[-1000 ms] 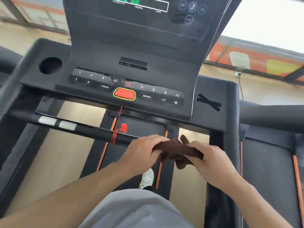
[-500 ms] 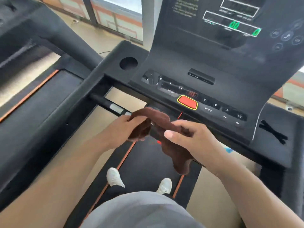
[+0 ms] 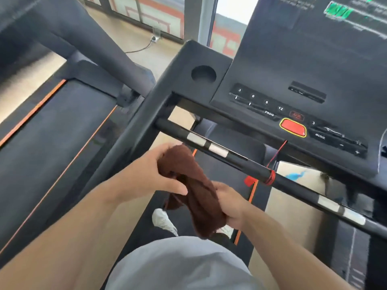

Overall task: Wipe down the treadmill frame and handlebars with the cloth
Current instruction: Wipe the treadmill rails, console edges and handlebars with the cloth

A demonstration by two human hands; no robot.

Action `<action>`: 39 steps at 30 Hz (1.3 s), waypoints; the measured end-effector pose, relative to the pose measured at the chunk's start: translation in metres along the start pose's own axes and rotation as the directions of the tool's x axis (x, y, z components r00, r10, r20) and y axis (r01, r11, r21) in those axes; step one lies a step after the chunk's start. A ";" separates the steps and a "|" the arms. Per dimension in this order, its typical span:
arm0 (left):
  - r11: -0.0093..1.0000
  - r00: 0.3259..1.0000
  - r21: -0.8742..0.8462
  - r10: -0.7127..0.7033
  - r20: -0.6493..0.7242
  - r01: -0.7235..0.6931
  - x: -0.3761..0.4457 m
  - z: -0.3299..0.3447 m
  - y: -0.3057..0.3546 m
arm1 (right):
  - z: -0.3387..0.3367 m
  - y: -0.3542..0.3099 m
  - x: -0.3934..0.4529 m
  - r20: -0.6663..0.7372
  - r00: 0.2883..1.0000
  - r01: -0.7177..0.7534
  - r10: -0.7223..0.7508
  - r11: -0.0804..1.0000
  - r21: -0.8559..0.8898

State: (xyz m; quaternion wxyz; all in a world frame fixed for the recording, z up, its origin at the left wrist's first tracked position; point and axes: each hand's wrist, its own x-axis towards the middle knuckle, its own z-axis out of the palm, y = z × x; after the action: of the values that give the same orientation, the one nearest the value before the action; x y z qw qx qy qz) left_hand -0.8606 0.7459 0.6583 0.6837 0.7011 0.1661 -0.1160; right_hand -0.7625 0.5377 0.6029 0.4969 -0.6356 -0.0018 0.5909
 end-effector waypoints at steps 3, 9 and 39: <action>0.995 0.977 0.096 0.027 -0.211 -0.007 0.006 -0.010 -0.003 | 0.008 0.005 0.001 -0.429 0.869 0.176 -0.245 0.965 -0.194; 0.922 0.897 0.384 0.213 -0.388 -0.053 0.022 -0.008 -0.021 | 0.019 0.015 -0.033 -0.785 0.472 0.413 -0.400 0.888 -0.204; 0.937 0.843 0.348 0.211 -0.494 -0.030 0.043 -0.022 -0.022 | -0.022 -0.034 -0.029 -0.367 0.895 -0.046 -0.252 0.768 -0.638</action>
State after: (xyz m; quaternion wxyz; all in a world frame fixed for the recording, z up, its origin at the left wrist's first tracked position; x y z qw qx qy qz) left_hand -0.8309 0.7710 0.6225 0.4925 0.8185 0.2794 0.0973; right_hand -0.7348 0.5238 0.6415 0.2744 -0.8784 -0.1256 0.3705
